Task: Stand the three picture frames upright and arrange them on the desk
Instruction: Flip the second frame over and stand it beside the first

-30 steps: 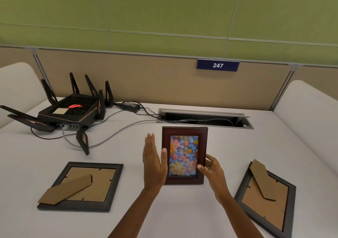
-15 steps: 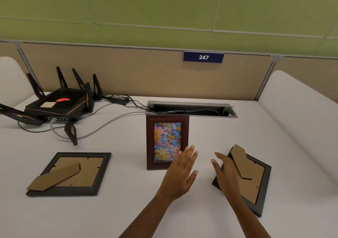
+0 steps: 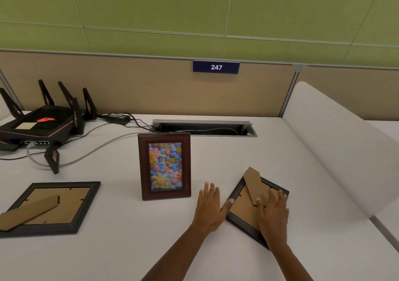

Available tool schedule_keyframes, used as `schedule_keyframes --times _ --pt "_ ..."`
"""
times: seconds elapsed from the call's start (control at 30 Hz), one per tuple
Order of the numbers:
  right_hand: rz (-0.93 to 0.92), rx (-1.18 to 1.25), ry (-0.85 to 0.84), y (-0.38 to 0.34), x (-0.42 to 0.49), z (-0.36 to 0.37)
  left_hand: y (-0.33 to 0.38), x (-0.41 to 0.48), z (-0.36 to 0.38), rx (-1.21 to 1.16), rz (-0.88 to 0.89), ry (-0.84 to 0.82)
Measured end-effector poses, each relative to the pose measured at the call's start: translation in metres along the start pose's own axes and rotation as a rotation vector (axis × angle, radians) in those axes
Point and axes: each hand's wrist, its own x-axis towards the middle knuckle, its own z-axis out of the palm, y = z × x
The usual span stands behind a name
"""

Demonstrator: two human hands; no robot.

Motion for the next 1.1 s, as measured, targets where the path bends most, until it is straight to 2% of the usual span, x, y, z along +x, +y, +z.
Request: schedule_keyframes --times 0.23,0.43,0.57,0.73,0.83,1.1 --pt "0.045 0.219 -0.003 0.012 -0.003 0.000 0.015 0.008 0.013 -0.095 -0.022 -0.010" --pt "0.075 0.335 0.038 0.011 -0.002 0.001 0.029 0.017 0.017 -0.361 -0.117 0.059" --pt "0.104 0.409 0.063 0.012 -0.003 0.003 0.038 0.021 0.014 -0.316 -0.192 0.124" --pt "0.108 0.446 0.103 0.013 -0.004 0.004 0.040 0.027 0.006 -0.407 -0.284 0.044" --pt "0.106 0.456 0.109 0.014 -0.004 0.003 0.043 0.024 0.001 -0.614 -0.303 -0.011" --pt "0.161 0.565 0.142 0.021 0.000 -0.012 0.057 0.018 -0.028 -0.863 -0.238 -0.120"
